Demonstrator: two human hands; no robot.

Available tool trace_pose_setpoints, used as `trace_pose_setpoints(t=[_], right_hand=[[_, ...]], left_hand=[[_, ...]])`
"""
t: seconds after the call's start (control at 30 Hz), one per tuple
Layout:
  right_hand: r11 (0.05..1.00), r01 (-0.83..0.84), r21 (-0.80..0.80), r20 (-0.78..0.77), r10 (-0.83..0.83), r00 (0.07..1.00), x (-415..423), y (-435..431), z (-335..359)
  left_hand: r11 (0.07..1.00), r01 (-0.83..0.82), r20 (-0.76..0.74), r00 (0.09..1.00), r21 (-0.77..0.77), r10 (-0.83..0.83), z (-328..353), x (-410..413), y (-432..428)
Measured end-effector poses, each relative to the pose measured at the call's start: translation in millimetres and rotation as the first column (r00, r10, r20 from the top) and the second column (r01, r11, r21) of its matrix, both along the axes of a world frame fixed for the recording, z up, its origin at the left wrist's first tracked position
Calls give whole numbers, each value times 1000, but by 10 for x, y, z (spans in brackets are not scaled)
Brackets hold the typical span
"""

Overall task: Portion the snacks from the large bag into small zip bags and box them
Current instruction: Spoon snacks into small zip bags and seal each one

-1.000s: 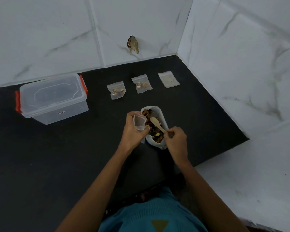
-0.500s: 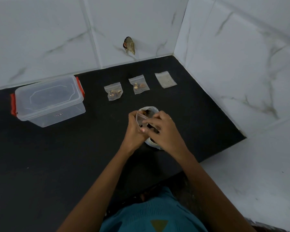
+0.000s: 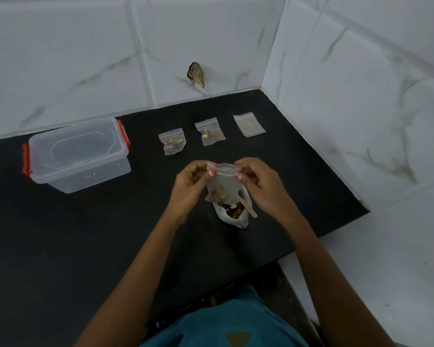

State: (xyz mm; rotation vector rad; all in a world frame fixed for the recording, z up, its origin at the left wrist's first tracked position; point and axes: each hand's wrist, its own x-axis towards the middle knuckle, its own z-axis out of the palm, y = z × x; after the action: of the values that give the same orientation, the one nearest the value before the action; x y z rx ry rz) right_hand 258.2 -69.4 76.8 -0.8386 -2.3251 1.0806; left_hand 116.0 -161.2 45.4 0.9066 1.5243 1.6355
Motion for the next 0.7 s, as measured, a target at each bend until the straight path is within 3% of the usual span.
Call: trace_pose_setpoints(t=[0.13,0.27,0.37,0.57,0.7], right_hand=[[987,-17,-162,-65,6,998,7,15,83],[967,126,-223,-180,-168,969,-27,11,123],[926,89,-367,-260,-194,946,-25,12,163],[934,134,-332,-286,-235,929,-26,4,175],[949,122,-291,-329,-219,918,-47,-26,182]], left_hand=[[998,-48,-32,998,49,50,97,-28,23],[994,-56,-49,997,99,61,177,18,63],[987,-98,-47,993,127,105,220,38,64],[995,-11,38,999,103,8,317,101,55],[997,53,-10,999,55,-53,369,110,68]])
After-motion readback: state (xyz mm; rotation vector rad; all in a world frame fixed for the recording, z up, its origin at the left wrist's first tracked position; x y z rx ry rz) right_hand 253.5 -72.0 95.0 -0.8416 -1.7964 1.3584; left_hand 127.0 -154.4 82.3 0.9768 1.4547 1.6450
